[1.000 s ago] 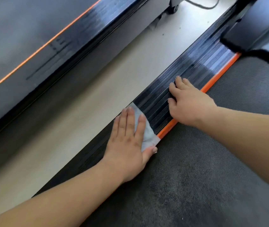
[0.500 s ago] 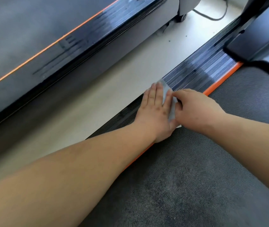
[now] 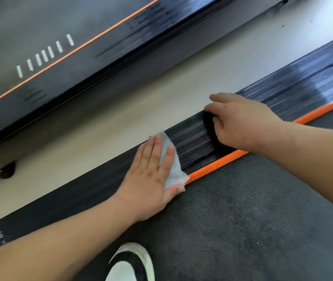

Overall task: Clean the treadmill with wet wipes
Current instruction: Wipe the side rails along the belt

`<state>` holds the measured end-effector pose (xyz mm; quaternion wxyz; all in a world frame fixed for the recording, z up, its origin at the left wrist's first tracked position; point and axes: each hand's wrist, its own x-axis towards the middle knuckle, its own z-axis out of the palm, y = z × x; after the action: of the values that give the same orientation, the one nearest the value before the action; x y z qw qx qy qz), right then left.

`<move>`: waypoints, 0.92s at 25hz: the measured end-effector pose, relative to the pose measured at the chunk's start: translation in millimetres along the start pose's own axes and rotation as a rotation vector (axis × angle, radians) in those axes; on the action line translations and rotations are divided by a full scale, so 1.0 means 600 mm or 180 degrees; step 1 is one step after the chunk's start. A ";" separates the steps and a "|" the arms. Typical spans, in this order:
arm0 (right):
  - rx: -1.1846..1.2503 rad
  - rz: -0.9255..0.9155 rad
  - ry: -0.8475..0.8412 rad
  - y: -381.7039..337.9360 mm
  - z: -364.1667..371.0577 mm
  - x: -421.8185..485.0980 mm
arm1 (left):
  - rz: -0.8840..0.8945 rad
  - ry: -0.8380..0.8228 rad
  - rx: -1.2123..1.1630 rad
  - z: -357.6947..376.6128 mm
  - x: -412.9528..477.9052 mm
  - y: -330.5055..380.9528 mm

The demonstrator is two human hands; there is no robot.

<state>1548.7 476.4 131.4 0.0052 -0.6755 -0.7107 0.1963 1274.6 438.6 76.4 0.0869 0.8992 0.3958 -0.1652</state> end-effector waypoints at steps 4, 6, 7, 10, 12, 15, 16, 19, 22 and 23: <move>0.0077 -0.0134 0.0033 -0.037 0.010 0.020 | 0.0100 -0.0045 -0.0033 -0.002 0.000 -0.006; 0.0105 -0.0058 0.0069 -0.037 0.013 0.015 | 0.0206 -0.0037 -0.0053 -0.022 0.049 0.026; 0.0111 -0.0005 0.0072 -0.034 0.013 0.010 | 0.0227 -0.0064 -0.0062 -0.031 0.080 0.048; 0.0104 0.0094 0.0004 -0.020 0.008 -0.012 | 0.0220 -0.0137 -0.0038 -0.059 0.164 0.106; 0.0211 0.0221 -0.0003 -0.006 0.004 -0.023 | 0.0277 -0.0038 0.0014 -0.063 0.189 0.118; 0.0187 0.0397 0.0066 0.012 0.003 -0.025 | 0.0326 0.0126 -0.0138 -0.050 0.167 0.098; 0.0151 0.0400 0.0082 0.015 0.002 -0.025 | 0.0296 0.0144 -0.0154 -0.043 0.150 0.088; 0.0192 0.0302 0.0045 0.008 0.001 -0.018 | 0.0107 0.0134 -0.0007 -0.022 0.083 0.048; 0.0215 0.0170 -0.0060 -0.015 0.002 0.005 | -0.0072 0.0074 0.0225 -0.002 0.007 0.004; 0.0212 0.0127 -0.0086 -0.024 0.003 0.013 | -0.0089 0.0017 0.0266 0.004 -0.013 -0.006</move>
<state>1533.9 483.1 131.8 0.0141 -0.6863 -0.6902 0.2290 1266.4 435.3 76.7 0.0459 0.8968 0.4013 -0.1804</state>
